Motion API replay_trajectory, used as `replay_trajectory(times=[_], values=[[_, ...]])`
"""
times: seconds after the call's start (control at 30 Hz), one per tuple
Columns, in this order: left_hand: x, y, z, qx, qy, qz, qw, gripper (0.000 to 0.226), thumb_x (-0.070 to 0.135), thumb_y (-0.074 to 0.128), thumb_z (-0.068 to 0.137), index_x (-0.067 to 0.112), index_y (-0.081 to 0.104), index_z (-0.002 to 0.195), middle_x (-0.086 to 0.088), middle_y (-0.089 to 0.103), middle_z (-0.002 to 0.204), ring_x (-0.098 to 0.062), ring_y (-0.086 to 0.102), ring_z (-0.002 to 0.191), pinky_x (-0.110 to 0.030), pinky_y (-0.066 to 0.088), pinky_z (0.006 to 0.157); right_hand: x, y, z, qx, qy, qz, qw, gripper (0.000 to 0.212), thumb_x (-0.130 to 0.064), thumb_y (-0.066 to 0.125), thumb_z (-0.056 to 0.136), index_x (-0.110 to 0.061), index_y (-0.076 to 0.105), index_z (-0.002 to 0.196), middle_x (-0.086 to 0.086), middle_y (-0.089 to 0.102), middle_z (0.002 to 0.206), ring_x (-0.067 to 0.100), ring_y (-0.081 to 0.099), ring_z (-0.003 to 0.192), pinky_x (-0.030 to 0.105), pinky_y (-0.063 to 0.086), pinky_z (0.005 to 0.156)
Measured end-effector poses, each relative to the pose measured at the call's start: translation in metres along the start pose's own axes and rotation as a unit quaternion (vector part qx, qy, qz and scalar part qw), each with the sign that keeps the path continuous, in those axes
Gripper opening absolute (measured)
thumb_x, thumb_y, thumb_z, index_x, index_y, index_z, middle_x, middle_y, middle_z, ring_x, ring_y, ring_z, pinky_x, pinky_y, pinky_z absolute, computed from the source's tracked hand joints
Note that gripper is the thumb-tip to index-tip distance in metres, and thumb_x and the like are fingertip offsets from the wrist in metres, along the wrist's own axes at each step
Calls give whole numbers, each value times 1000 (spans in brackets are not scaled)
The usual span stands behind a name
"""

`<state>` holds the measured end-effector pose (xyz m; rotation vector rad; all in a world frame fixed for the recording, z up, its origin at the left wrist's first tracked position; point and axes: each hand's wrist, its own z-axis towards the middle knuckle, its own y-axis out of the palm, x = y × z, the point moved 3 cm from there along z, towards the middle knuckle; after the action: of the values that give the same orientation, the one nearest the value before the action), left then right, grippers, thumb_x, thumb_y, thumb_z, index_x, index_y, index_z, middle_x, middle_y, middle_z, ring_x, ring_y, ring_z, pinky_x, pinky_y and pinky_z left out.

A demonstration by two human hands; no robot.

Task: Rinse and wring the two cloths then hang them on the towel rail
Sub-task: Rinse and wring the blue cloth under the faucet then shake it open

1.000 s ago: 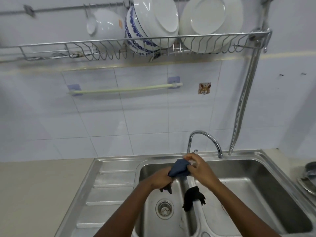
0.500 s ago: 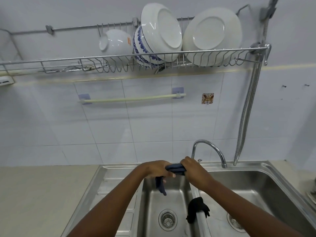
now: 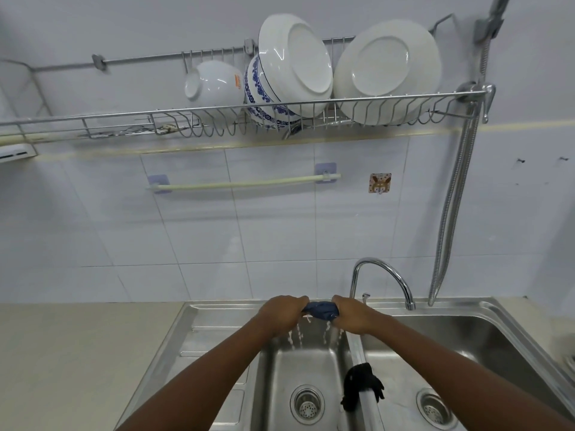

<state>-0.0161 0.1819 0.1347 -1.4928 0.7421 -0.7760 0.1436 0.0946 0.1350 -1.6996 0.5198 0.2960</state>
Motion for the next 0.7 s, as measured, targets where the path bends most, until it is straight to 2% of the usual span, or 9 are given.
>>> replay_trajectory(times=[0.1, 0.17, 0.27, 0.33, 0.43, 0.5, 0.57, 0.63, 0.7], values=[[1, 5, 1, 15, -6, 18, 1000, 15, 13, 46, 95, 7, 48, 109, -19, 66, 97, -34, 62, 83, -36, 38, 65, -3, -1, -4, -44, 22, 92, 995, 23, -21, 51, 84, -9, 45, 102, 2, 49, 74, 9, 46, 58, 23, 35, 52], [1, 7, 2, 8, -14, -10, 1000, 16, 14, 46, 96, 7, 48, 111, -19, 66, 101, -34, 62, 87, -35, 38, 67, -2, 1, -5, -38, 16, 90, 995, 23, -25, 52, 85, -10, 44, 101, 0, 49, 73, 9, 46, 59, 24, 36, 53], [1, 4, 1, -41, -27, -149, 988, 24, 21, 43, 99, 5, 54, 113, -18, 65, 108, -30, 60, 95, -31, 39, 75, 1, 3, -2, 43, -39, -11, 998, 24, -26, 61, 81, -14, 47, 95, 3, 47, 92, 16, 50, 81, 29, 45, 68], [1, -1, -2, -99, -43, -248, 963, 29, 25, 43, 98, 9, 57, 117, -13, 64, 102, -23, 57, 88, -29, 41, 74, 0, 2, 2, 119, -92, -78, 985, 23, -19, 65, 79, -12, 55, 98, 6, 48, 102, 19, 49, 94, 25, 41, 75], [-1, -7, -7, -167, -65, -344, 922, 37, 43, 48, 94, 17, 57, 119, -1, 57, 78, -14, 50, 66, -24, 41, 60, -5, 2, 0, 144, -111, -127, 975, 34, 5, 53, 78, -11, 51, 108, 9, 56, 106, 22, 52, 97, 30, 39, 75], [1, -13, -10, -191, -56, -360, 912, 43, 52, 55, 89, 18, 58, 116, -2, 58, 80, -14, 51, 68, -25, 44, 61, -4, 5, -1, 146, -110, -145, 972, 42, 13, 46, 73, -10, 49, 107, 9, 55, 105, 23, 51, 95, 33, 39, 73], [5, -19, -9, -174, -42, -318, 931, 41, 46, 57, 90, 14, 59, 114, -7, 60, 90, -16, 54, 74, -23, 44, 67, -3, 7, -2, 143, -91, -126, 977, 29, 5, 46, 77, -12, 48, 101, 10, 57, 99, 24, 53, 88, 36, 40, 70], [8, -22, -8, -141, -36, -250, 957, 36, 33, 53, 96, 5, 57, 118, -14, 61, 99, -21, 60, 81, -24, 45, 68, -3, 8, -2, 141, -73, -122, 980, 18, -14, 52, 82, -13, 48, 99, 10, 63, 93, 24, 58, 82, 34, 41, 66], [13, -20, -8, -114, -43, -193, 974, 33, 24, 51, 98, 3, 56, 123, -18, 63, 118, -33, 61, 103, -34, 47, 84, -4, 8, 2, 132, -56, -147, 979, 31, -32, 59, 81, -14, 53, 106, 8, 68, 95, 25, 63, 87, 34, 44, 70]])
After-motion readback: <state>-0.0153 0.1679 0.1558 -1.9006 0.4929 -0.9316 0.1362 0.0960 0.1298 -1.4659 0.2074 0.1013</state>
